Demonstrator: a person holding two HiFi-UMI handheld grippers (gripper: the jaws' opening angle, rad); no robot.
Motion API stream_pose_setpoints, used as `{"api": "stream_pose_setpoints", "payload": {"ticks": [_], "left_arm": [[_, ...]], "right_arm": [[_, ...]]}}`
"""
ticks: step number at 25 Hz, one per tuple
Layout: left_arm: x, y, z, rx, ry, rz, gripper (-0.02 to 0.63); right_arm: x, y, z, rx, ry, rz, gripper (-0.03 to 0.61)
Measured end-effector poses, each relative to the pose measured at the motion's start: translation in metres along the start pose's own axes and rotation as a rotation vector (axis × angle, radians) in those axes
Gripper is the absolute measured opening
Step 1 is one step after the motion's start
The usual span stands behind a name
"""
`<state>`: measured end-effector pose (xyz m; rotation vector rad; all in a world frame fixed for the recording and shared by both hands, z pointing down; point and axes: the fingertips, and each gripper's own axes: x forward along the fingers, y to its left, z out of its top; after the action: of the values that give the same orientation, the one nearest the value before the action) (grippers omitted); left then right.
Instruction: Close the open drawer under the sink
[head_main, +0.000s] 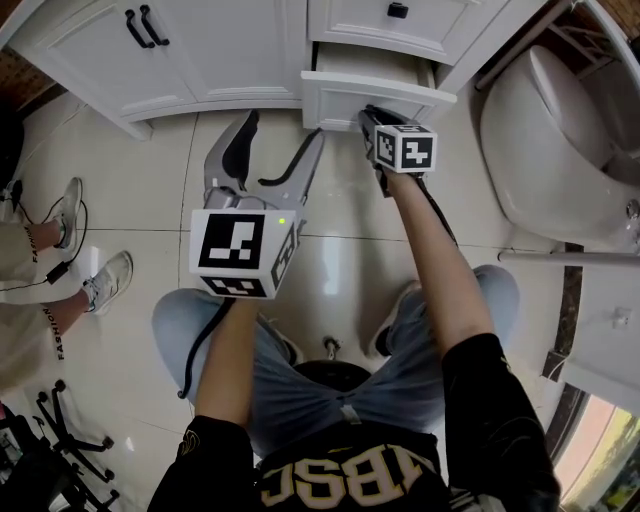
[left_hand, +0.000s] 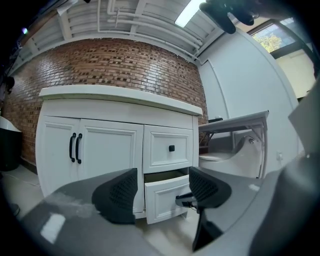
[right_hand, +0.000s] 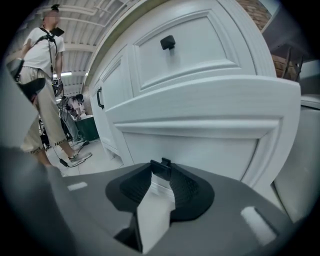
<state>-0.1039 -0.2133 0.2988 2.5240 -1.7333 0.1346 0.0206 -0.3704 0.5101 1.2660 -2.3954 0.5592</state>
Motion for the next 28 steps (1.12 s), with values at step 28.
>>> {"api": "stream_pose_setpoints", "payload": {"ticks": [28], "left_arm": [[0.004, 0.006, -0.006, 0.043, 0.006, -0.012, 0.321]], "right_arm": [[-0.018, -0.012, 0.067, -0.178, -0.016, -0.025, 0.092]]}}
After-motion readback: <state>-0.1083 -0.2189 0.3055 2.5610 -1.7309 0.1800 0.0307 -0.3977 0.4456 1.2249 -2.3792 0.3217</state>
